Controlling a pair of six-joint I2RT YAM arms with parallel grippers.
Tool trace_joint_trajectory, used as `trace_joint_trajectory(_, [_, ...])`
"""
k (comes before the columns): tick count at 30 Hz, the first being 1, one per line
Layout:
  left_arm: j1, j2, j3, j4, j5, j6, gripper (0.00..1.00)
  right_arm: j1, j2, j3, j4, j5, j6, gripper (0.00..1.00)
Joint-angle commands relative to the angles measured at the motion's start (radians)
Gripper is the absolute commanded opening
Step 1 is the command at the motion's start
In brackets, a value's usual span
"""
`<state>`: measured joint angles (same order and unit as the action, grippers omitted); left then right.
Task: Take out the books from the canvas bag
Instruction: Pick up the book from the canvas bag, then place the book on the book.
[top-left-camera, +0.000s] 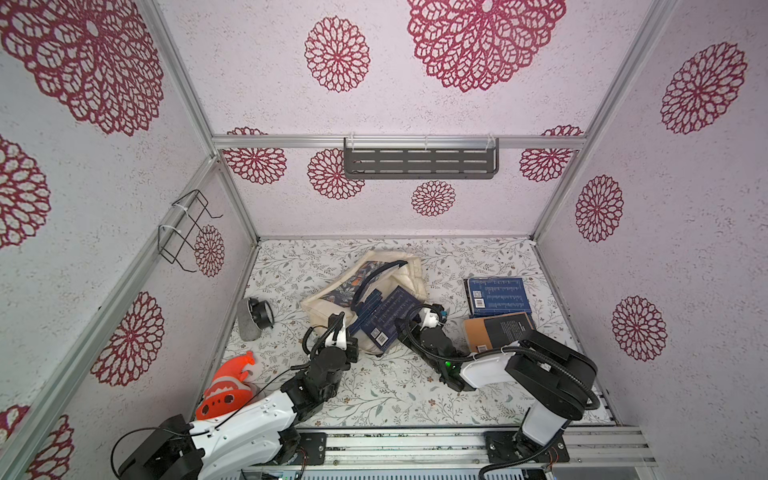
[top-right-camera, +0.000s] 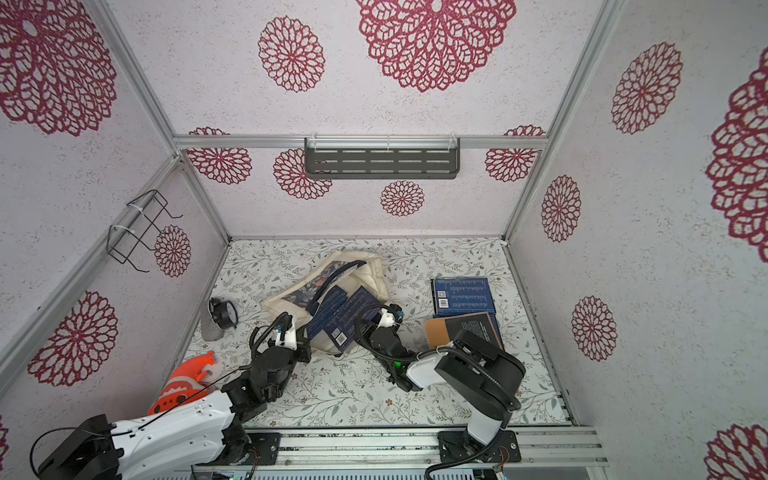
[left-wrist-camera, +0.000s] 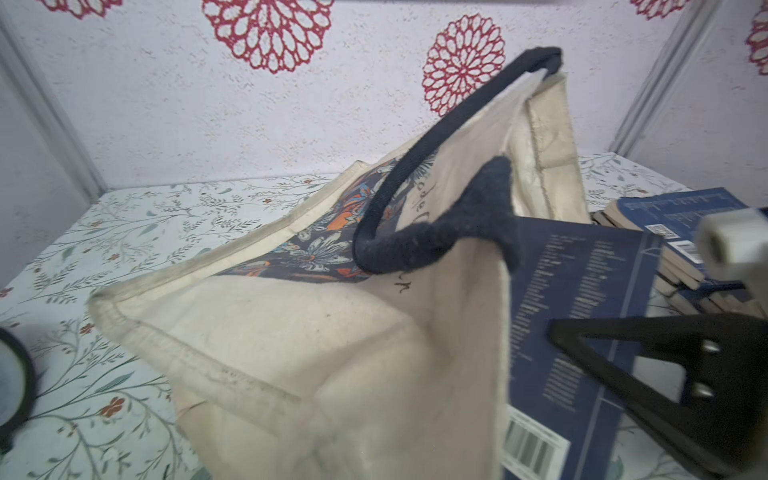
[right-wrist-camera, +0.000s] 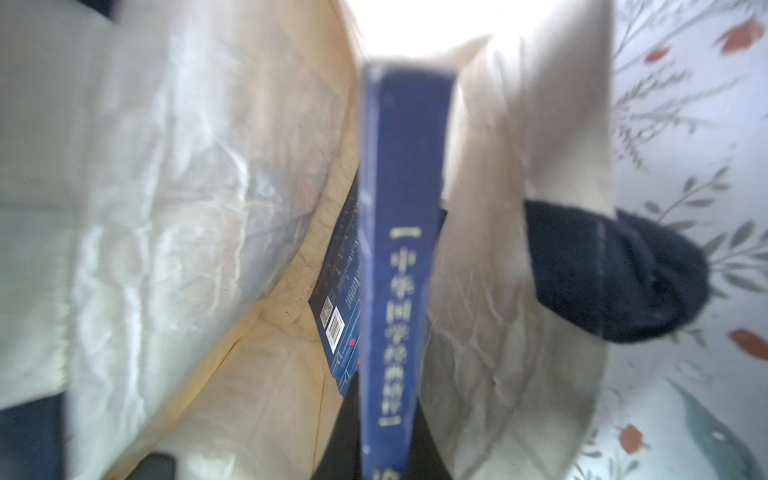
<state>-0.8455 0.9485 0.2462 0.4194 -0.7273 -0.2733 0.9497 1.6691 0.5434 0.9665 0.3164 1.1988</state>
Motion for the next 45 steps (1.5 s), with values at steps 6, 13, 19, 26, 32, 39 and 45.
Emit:
trace_joint_trajectory(6, [0.064,-0.055,0.004,-0.075,-0.113,-0.052,0.0,0.004,-0.236,-0.071,-0.026,0.085,-0.18,0.0])
trace_joint_trajectory(13, [0.118,-0.059,0.016,-0.149,-0.126,-0.122,0.0,0.003,-0.484,-0.14,-0.168,0.196,-0.312,0.0])
trace_joint_trajectory(19, [0.131,-0.071,0.004,-0.145,-0.132,-0.142,0.0,-0.063,-0.722,-0.161,-0.366,0.304,-0.359,0.0])
trace_joint_trajectory(26, [0.135,-0.089,-0.008,-0.148,-0.163,-0.155,0.0,-0.259,-0.906,-0.181,-0.503,0.258,-0.295,0.0])
trace_joint_trajectory(32, [0.138,-0.077,-0.006,-0.142,-0.162,-0.153,0.0,-0.385,-0.951,-0.165,-0.54,0.236,-0.243,0.0])
trace_joint_trajectory(39, [0.138,-0.065,-0.002,-0.139,-0.148,-0.153,0.0,-0.593,-0.86,-0.166,-0.493,0.045,-0.12,0.0])
trace_joint_trajectory(45, [0.137,-0.064,-0.001,-0.139,-0.144,-0.154,0.0,-0.744,-0.737,-0.153,-0.374,-0.084,-0.072,0.0])
